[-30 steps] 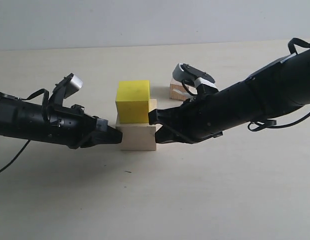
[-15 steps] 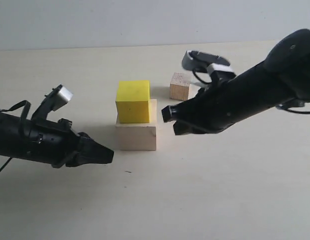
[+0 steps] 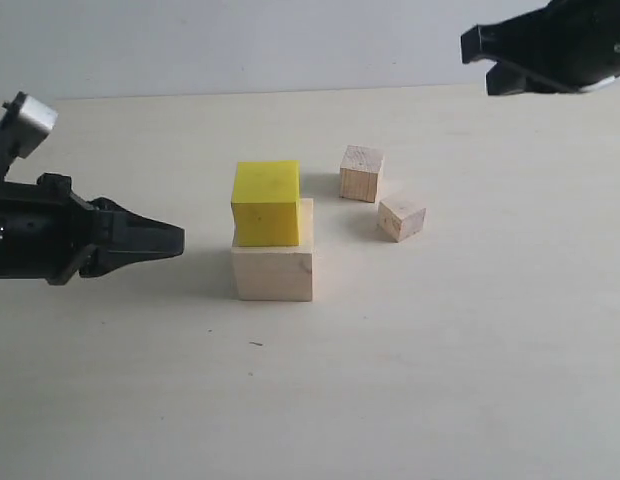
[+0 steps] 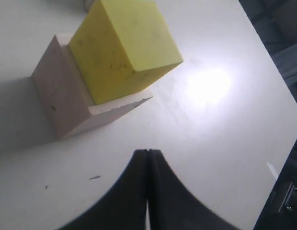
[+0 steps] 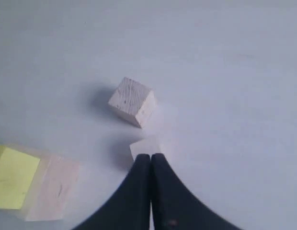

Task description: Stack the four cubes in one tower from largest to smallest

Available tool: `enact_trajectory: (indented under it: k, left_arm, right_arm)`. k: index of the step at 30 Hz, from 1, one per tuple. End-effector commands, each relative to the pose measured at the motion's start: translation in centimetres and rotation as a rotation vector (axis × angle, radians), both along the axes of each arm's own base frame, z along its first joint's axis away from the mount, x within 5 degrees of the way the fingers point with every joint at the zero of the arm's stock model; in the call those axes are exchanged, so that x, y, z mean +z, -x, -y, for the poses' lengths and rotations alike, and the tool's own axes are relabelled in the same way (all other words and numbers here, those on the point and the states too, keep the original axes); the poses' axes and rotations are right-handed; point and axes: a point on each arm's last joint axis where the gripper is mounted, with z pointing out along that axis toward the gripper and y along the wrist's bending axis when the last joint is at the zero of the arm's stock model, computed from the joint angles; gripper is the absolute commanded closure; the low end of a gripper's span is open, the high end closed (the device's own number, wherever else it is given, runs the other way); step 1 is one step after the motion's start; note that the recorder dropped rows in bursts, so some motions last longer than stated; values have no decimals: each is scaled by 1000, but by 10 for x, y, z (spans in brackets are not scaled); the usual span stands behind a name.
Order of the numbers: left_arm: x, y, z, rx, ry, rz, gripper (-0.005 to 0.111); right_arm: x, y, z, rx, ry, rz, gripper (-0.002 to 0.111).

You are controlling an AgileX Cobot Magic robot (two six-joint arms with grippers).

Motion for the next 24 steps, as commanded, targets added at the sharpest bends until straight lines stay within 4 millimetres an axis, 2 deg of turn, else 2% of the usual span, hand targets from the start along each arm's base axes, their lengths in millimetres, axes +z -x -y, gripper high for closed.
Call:
enact_trajectory:
  k: [1,6,13,18,24]
  left_arm:
    - [7,4,-1,8,7,13,107]
    - [16,5,-2,17,19,40,107]
    - [28,8,-2,19,44,77,107]
    - [39,14,-3,29,65,109,107]
    - [54,22,-5,53,97,139,107]
  right_arm:
    - [10,-25,-2,56,91,-25,108]
    - [5,-66,-9,188,228,6,108]
    - [-34,-113,-21,278,293,-4,108]
    - [-55,-132,-26,225,245,49,108]
    - [-59,-136,-29,209,196,26,108]
